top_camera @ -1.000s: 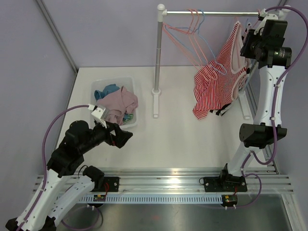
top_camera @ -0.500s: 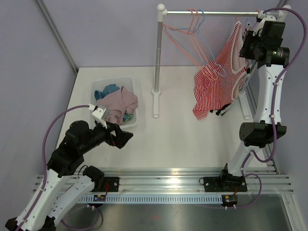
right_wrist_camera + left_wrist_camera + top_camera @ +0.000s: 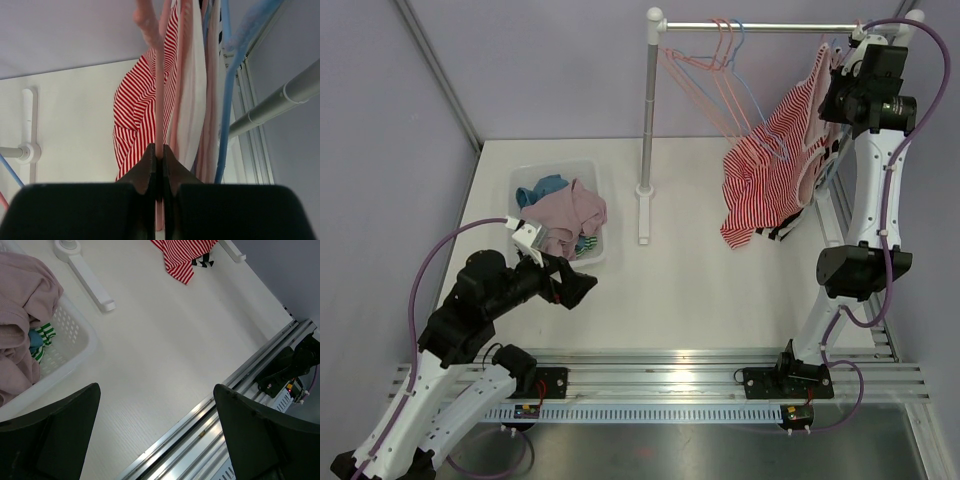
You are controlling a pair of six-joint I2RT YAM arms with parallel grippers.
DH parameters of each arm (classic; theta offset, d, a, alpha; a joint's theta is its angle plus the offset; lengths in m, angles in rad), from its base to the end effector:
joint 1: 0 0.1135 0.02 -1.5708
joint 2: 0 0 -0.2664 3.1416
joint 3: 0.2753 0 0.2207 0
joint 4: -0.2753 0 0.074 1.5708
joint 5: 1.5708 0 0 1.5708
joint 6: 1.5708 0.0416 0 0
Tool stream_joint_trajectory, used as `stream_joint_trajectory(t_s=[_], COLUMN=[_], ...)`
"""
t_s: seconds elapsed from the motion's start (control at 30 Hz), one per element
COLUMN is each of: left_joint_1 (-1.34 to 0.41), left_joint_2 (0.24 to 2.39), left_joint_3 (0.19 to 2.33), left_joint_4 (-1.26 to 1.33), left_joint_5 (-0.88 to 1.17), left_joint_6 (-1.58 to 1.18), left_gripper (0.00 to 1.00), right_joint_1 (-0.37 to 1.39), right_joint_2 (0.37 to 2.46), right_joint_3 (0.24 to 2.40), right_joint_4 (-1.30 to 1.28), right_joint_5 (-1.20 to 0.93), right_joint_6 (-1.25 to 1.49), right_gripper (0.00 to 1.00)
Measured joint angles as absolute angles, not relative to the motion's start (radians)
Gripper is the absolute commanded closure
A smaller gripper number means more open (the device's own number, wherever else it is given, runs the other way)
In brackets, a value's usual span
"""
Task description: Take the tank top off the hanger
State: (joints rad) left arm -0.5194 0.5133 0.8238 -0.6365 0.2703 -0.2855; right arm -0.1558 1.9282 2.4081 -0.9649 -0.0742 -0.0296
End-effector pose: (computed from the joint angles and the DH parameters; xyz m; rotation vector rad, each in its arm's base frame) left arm 0.0639 -0.0493 0.3298 0.4179 1.9210 -0.7947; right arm 0.3720 -0.0553 0.4605 0.0836 2.0529 -0.0388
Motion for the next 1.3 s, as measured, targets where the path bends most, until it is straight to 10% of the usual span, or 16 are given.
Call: stream_joint_trajectory(t_s=[0.67, 1.3], left_joint_1=[-0.529, -0.631], left_joint_2=[0.513, 0.845], left_joint_3=[0.824, 1.430], left_joint_4=[-0.636, -0.664], left_joint_5=[0.260, 0.091], left_joint_6=[-0.287, -0.300], left_gripper=[0.01, 0.01], right_joint_1=[-0.158, 0.000], right_joint_2=[1.775, 1.027], right_joint_3=[2.490, 1.821], right_joint_4=[-1.026, -1.210], right_joint_5=[-0.202, -0.229], right_joint_6=[0.060, 0.075], right_gripper=[1.00, 1.00])
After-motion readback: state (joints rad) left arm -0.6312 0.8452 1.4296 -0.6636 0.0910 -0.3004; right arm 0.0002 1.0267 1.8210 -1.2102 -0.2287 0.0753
